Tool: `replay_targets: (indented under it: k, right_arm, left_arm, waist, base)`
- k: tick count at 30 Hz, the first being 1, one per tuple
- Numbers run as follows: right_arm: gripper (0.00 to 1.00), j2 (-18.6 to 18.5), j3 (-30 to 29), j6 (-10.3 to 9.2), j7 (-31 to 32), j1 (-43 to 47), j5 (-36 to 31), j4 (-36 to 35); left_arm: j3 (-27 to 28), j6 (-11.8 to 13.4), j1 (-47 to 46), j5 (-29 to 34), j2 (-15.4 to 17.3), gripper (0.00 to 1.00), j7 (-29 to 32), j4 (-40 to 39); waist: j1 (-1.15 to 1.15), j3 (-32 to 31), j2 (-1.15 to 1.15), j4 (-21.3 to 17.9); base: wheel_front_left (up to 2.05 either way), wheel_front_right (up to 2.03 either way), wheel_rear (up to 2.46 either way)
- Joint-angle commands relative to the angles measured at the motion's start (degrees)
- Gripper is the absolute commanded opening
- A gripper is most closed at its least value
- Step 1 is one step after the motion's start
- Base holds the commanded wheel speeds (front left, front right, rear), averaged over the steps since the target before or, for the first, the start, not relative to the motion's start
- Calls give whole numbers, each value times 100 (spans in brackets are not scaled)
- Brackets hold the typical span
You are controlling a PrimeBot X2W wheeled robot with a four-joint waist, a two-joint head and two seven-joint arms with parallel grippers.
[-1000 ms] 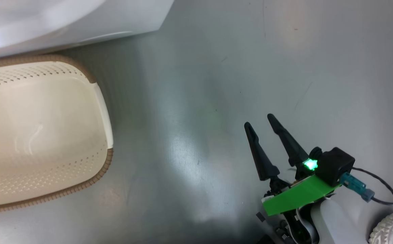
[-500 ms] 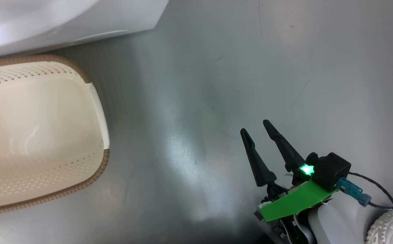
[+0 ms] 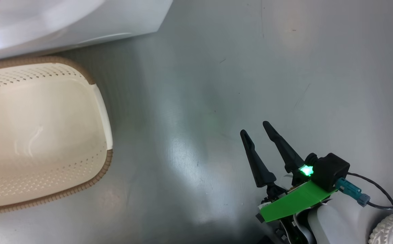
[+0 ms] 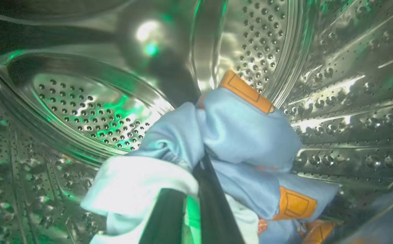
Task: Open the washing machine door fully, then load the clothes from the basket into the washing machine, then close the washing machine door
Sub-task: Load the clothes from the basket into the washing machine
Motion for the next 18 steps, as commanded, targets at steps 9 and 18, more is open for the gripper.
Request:
replay_targets:
  k: [9,18]
  right_arm:
    - [100,6,135,10,-27,205,115,-42]
    - [100,6,139,10,-27,206,128,-17]
  left_arm:
    - [-105,-214,-429,-253,123,0,459,820]
    - [-98,-323,-539,-622,56,0,608,1213]
  waist:
    - [0,-119,0,4]
    - [0,-195,0,-19]
  base:
    - [0,0,0]
    - [0,0,0]
